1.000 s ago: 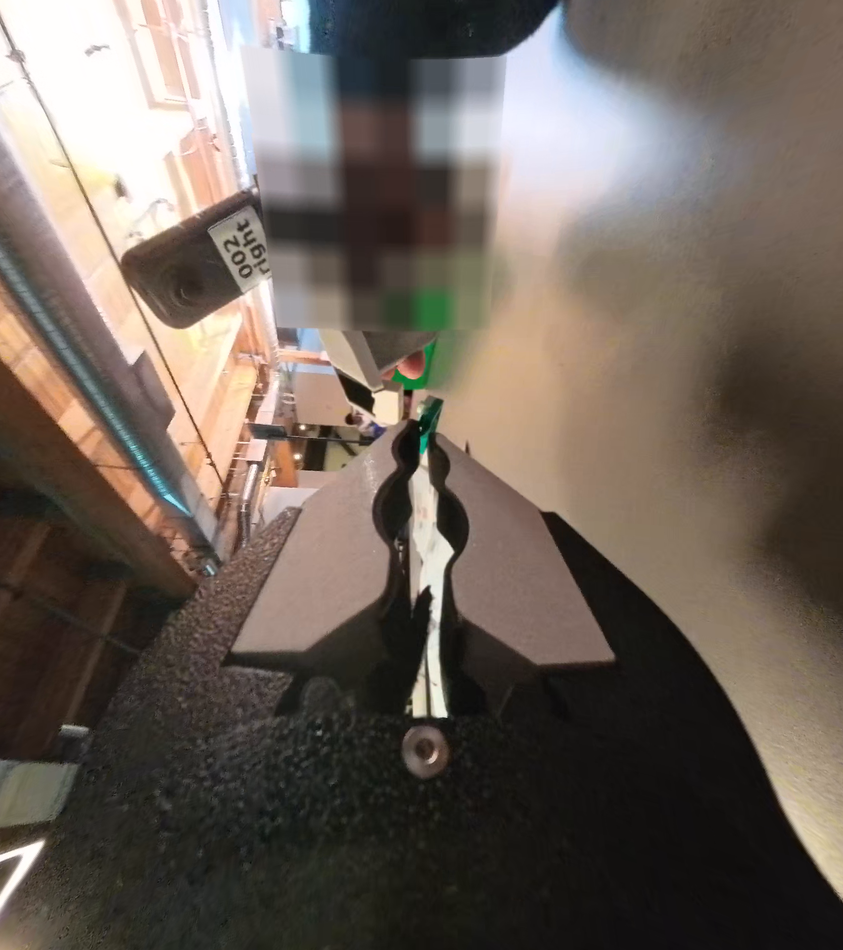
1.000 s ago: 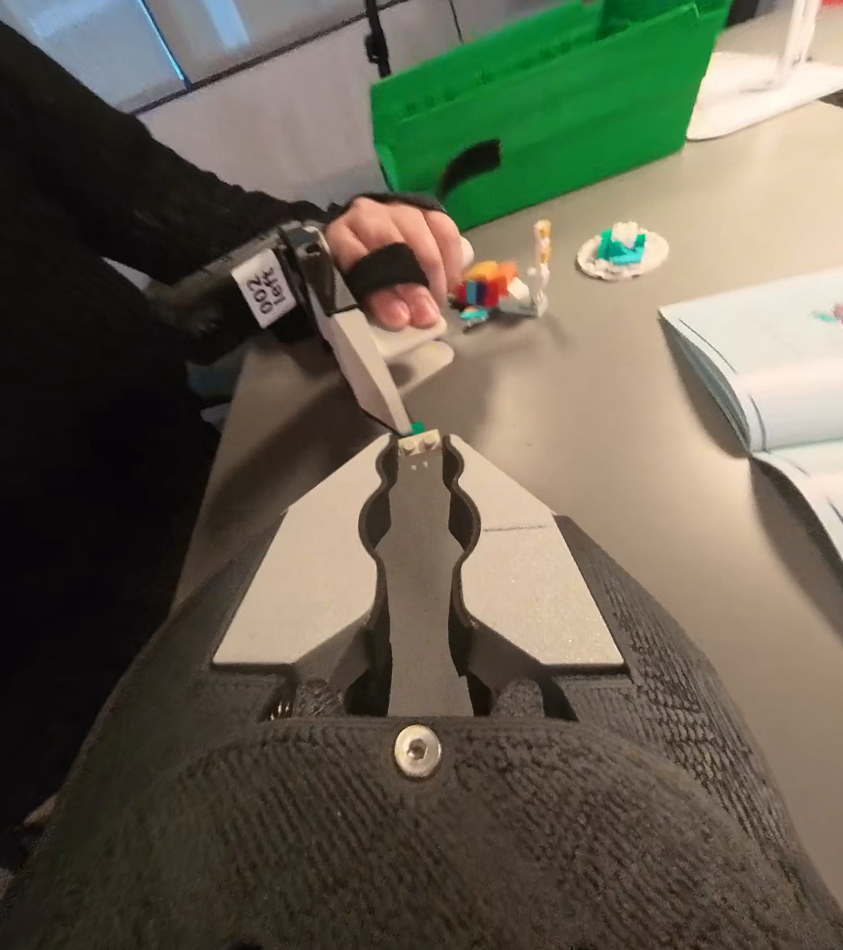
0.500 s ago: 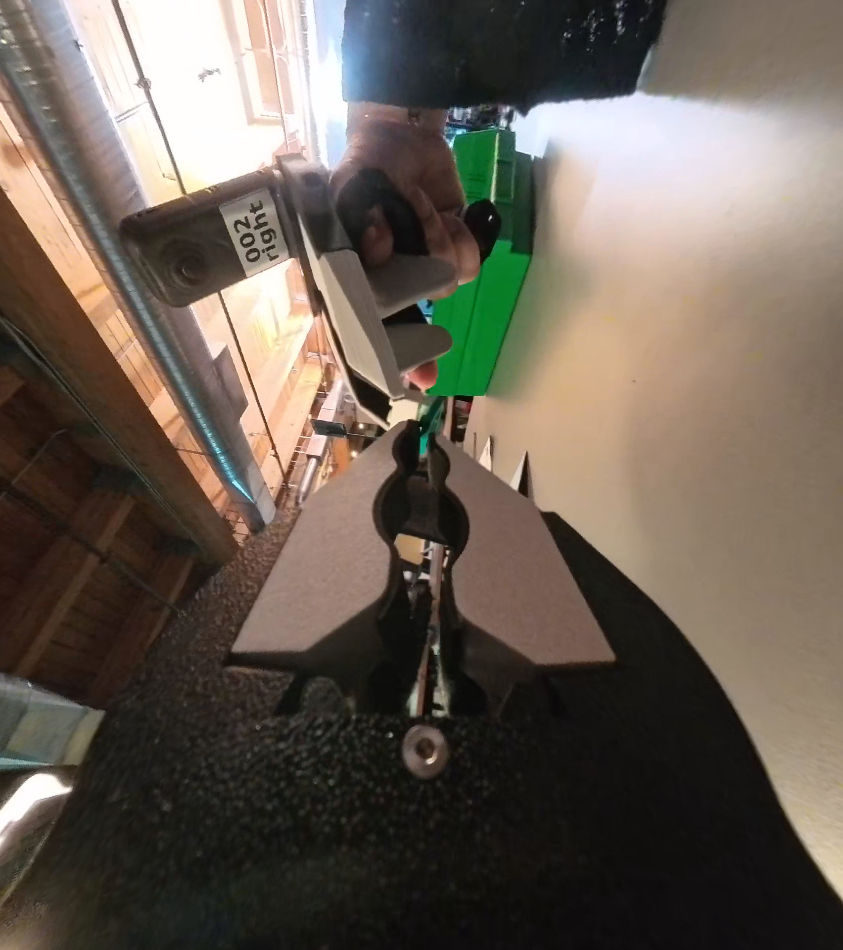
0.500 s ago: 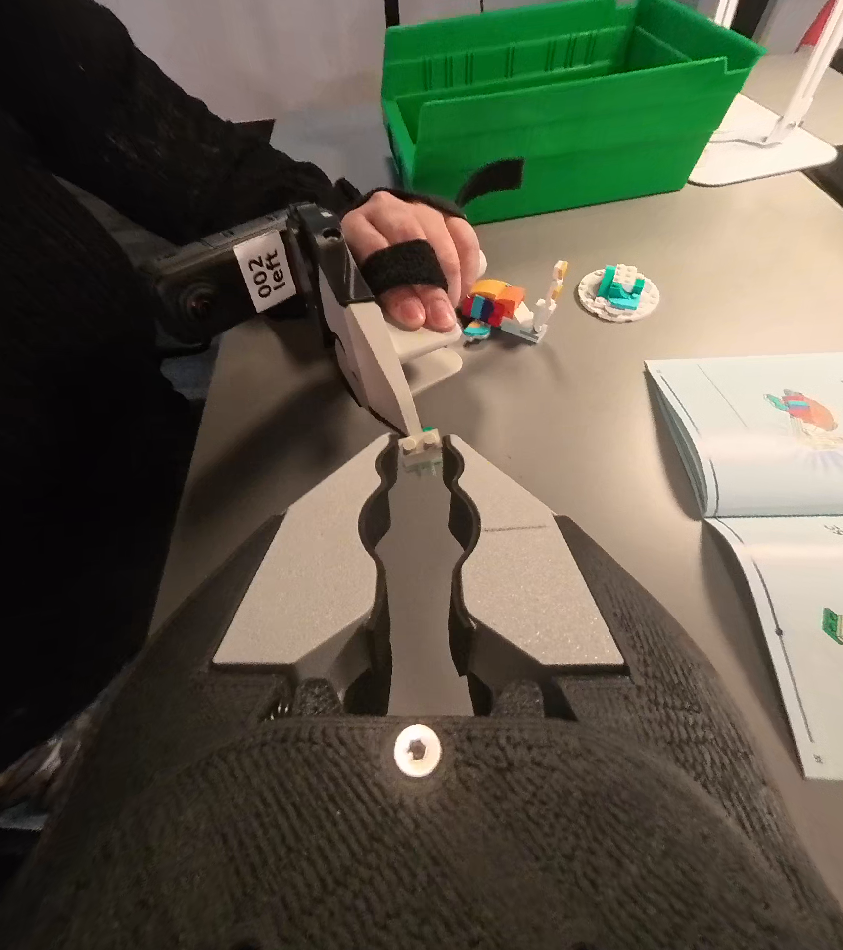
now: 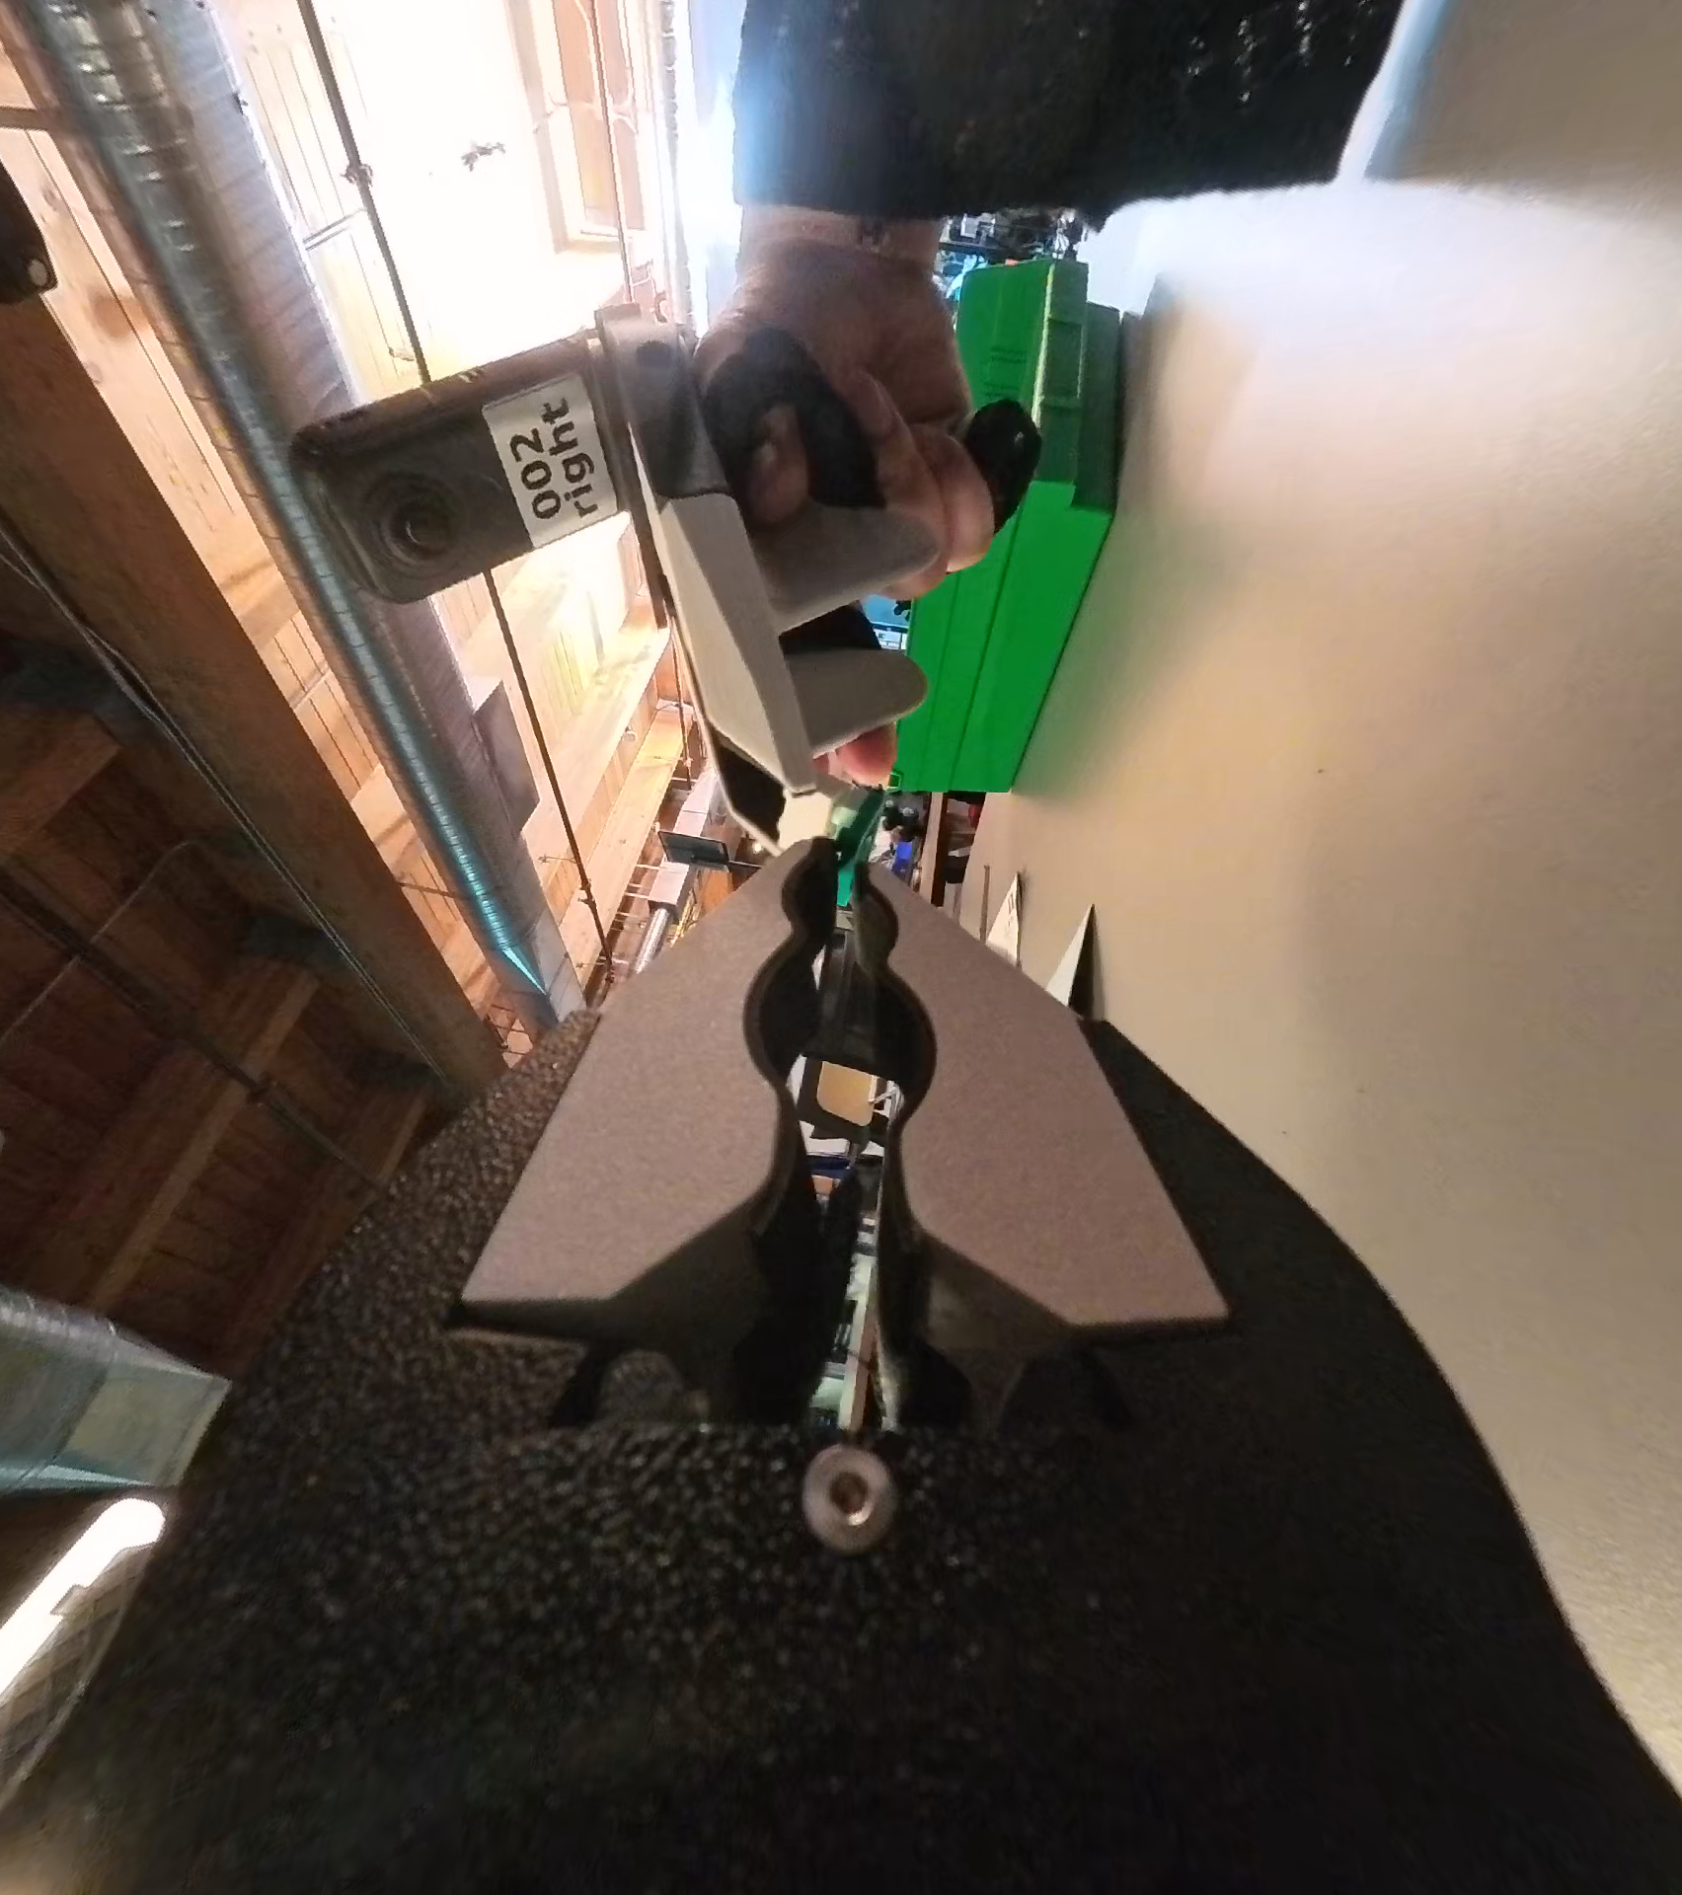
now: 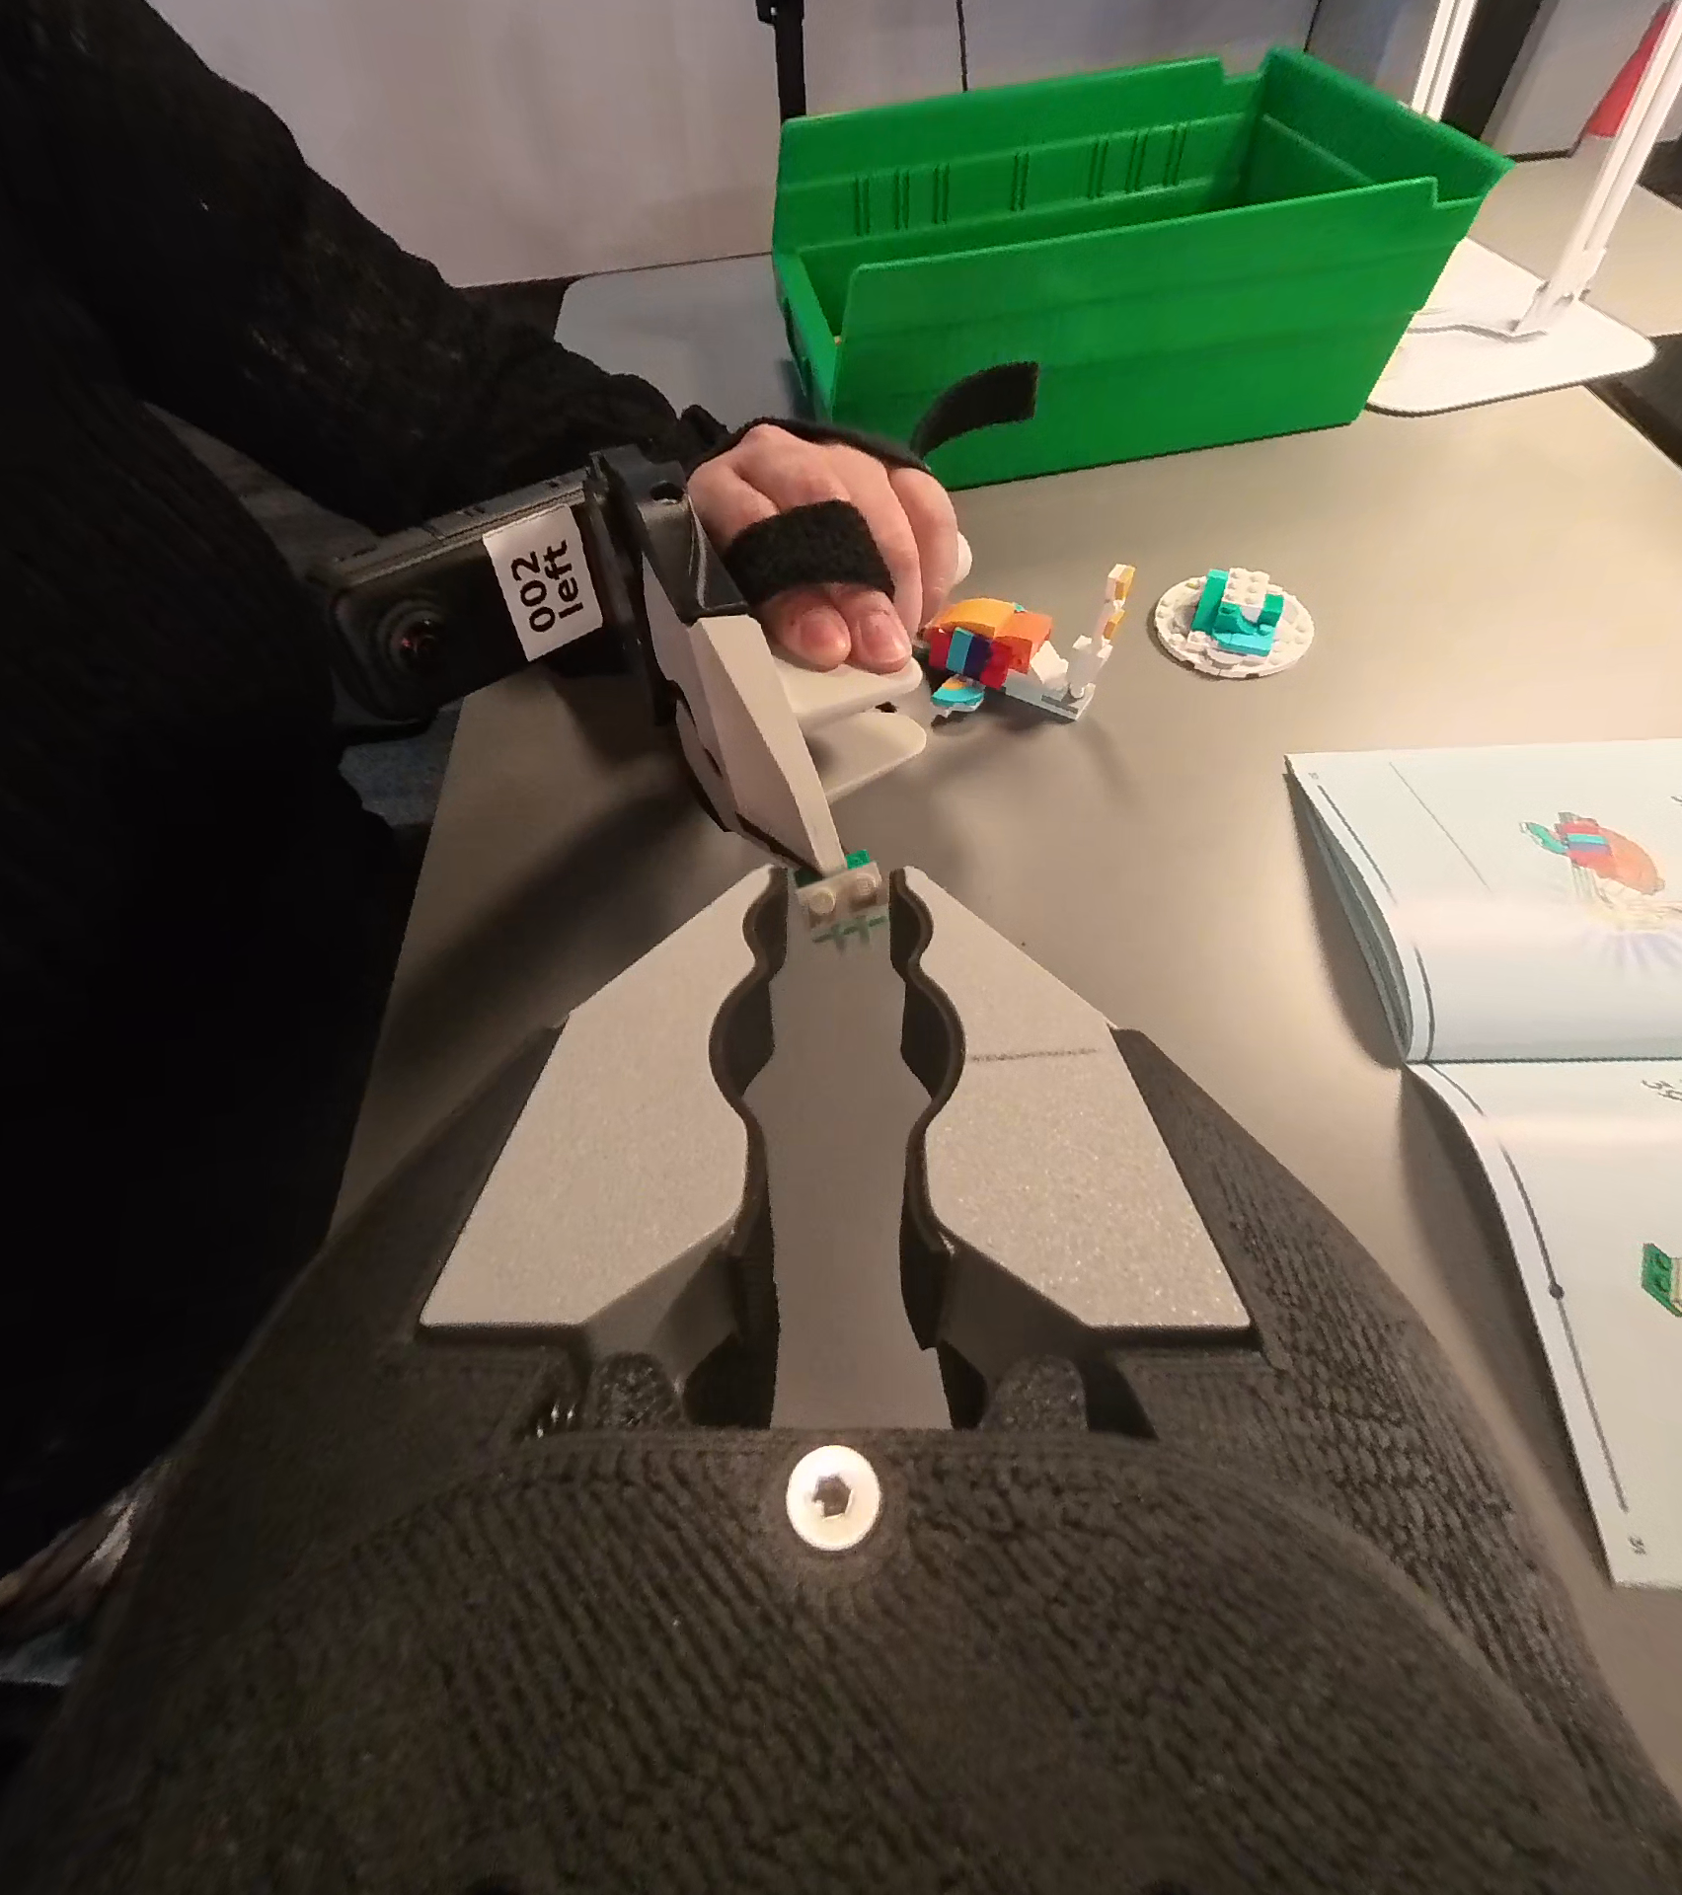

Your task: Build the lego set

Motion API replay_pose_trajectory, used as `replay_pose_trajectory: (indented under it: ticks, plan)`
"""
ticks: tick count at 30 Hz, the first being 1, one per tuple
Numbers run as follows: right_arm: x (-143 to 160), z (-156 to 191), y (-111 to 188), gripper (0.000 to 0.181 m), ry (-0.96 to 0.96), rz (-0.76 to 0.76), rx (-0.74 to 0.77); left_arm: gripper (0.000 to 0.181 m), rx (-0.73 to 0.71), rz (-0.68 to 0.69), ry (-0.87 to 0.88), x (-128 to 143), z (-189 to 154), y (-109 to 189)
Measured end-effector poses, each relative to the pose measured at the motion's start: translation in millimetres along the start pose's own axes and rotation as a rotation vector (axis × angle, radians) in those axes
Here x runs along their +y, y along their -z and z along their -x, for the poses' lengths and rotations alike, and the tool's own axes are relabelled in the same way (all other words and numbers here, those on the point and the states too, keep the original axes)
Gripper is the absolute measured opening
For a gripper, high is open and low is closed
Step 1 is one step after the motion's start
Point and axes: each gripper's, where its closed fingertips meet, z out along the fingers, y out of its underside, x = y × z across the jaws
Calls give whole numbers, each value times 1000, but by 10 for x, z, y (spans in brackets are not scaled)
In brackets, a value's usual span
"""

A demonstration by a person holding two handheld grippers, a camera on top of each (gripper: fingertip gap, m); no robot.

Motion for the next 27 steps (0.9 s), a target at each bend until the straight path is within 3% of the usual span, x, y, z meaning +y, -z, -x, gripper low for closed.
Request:
replay_pose_trajectory:
  ticks: [13, 18, 23, 27]
  plan:
    - [-46, 14, 12, 23, 32, -22, 32, 0, 11, 9, 9, 19, -25, -22]
    - [3, -104, 93, 29, 31, -32, 121, 0, 72, 55, 8, 120, -139, -55]
    - [440, -374, 309, 34, -22, 98, 317, 0, 140, 106, 31, 230, -261, -86]
    - [891, -422, 386, 35, -96, 222, 370, 0, 190, 121, 31, 249, -357, -97]
